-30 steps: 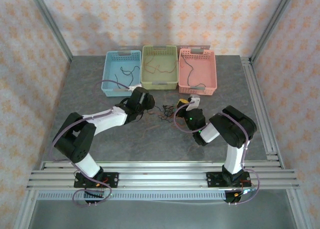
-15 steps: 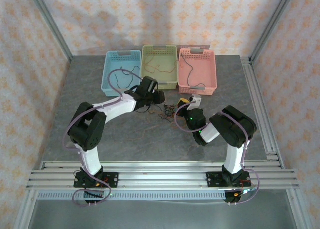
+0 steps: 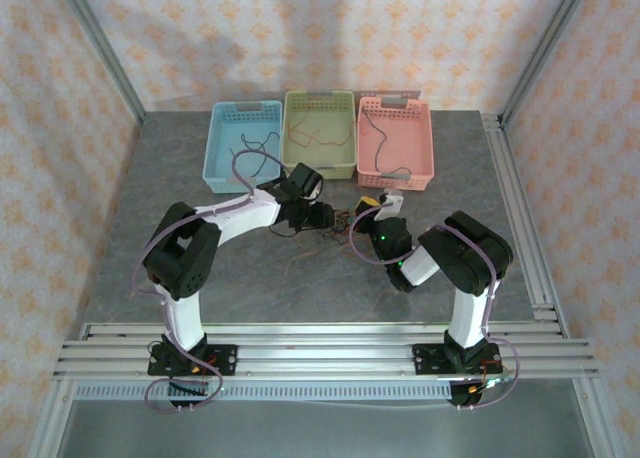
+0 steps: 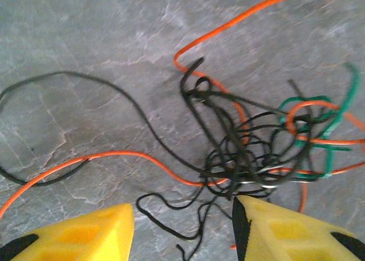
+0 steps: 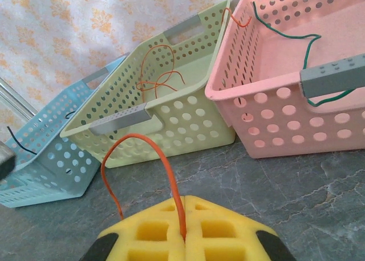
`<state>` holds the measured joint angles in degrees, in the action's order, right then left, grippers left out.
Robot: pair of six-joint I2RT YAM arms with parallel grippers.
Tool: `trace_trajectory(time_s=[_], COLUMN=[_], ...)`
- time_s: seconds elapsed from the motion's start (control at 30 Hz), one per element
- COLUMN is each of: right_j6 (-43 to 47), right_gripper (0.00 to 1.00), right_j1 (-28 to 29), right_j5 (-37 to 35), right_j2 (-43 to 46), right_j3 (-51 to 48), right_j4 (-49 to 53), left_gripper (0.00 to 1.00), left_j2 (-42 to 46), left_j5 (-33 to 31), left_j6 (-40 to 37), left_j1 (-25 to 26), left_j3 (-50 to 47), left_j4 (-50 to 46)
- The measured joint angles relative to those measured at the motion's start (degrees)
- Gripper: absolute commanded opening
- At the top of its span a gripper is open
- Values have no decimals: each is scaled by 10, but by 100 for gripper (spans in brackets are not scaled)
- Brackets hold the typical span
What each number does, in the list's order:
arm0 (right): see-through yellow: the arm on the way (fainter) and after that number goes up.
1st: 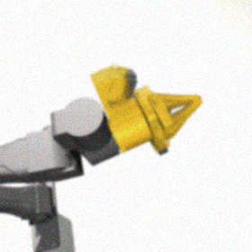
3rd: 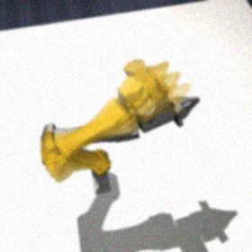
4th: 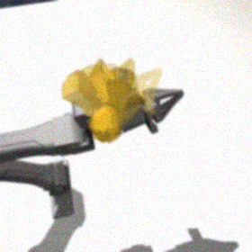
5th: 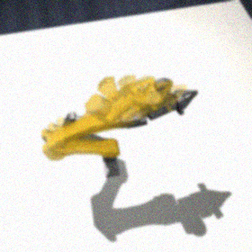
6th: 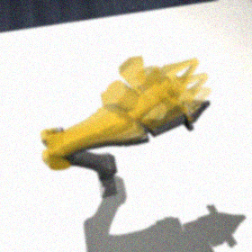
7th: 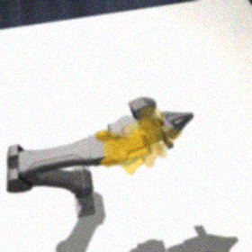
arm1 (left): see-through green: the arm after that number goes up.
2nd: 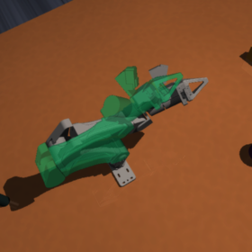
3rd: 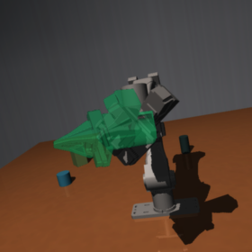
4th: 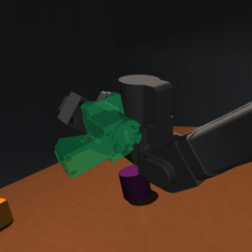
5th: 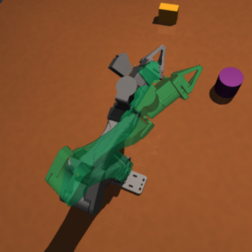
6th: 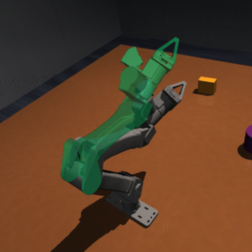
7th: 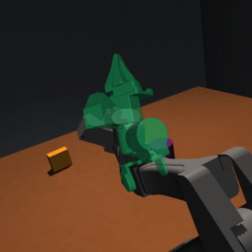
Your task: Untangle the cables
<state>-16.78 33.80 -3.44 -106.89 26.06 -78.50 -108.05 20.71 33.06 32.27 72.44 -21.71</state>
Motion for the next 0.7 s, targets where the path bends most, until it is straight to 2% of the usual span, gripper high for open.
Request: trace_trajectory(time_s=[0.2,0.47,0.7], right_j6=[-2,-2,-2], right_gripper=[0,0,0], right_j1=[0,0,0], right_j5=[0,3,4], right_j2=[0,-2,-4], right_j3=[0,0,0], right_j4=[0,0,0], left_gripper=[44,33,11], left_j2=[-65,-72,-66], left_j5=[-10,-10,-19], left_j6=[-16,-32,-33], left_j1=[8,15,15], left_j3=[68,72,50], left_j4=[-51,-64,-55])
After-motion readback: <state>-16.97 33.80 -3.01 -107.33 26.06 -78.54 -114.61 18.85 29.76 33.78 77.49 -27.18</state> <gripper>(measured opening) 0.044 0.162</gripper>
